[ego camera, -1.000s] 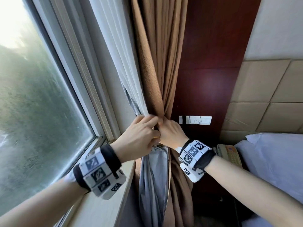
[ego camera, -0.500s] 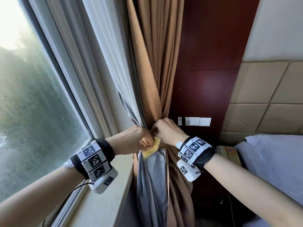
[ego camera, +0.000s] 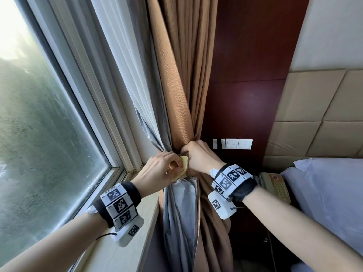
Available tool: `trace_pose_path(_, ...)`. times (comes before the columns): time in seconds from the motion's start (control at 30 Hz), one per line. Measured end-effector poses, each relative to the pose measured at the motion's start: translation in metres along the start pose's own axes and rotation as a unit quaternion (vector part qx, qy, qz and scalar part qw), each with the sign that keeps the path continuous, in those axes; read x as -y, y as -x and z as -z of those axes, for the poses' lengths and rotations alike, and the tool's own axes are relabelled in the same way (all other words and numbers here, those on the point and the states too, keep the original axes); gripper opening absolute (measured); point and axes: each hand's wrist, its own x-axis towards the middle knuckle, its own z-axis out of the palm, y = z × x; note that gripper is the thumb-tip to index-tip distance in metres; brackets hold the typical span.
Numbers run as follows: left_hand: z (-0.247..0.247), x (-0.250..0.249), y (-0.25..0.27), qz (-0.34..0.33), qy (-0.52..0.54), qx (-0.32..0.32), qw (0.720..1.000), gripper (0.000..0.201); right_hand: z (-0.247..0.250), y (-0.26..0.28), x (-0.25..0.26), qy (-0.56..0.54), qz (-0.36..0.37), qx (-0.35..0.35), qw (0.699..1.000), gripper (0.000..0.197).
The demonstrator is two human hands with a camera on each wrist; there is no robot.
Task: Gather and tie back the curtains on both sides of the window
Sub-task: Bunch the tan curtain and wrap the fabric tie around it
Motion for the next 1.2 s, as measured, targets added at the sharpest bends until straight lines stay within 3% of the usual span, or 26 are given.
trace_pose_path(0.17,-0.002,0.003,0.003,0.001,0.005,0.019,1.000,0.025,-0.001,-0.003,0.000,0.003,0.011,-0.006,1.000,0.021)
trace_pose_path(0.37,0.001,0.003,-0.005,0.055,0.021,-0.030,0.998,0.025,0.002,-0.004,-0.008,-0.013,0.011,0.027,0.999,0.013)
trace_pose_path(0.63,0.011,0.005,-0.012,0.082,0.068,-0.020,0.994,0.027,0.009,-0.006,-0.022,-0.034,0.013,0.044,0.998,0.007)
trace_pose_path(0.77,0.014,0.009,-0.011,0.094,0.069,-0.031,0.993,0.031,0.009,-0.007,-0.025,-0.049,0.007,0.061,0.997,0.014)
trace_pose_path(1.03,0.005,-0.009,-0.010,0.129,0.151,0.027,0.980,0.030,0.004,-0.015,-0.020,-0.024,-0.001,0.041,0.999,0.011)
trace_pose_path(1.2,-0.001,-0.011,-0.012,0.160,0.087,-0.029,0.983,0.022,0.002,-0.019,-0.024,-0.024,-0.006,0.034,0.999,0.012)
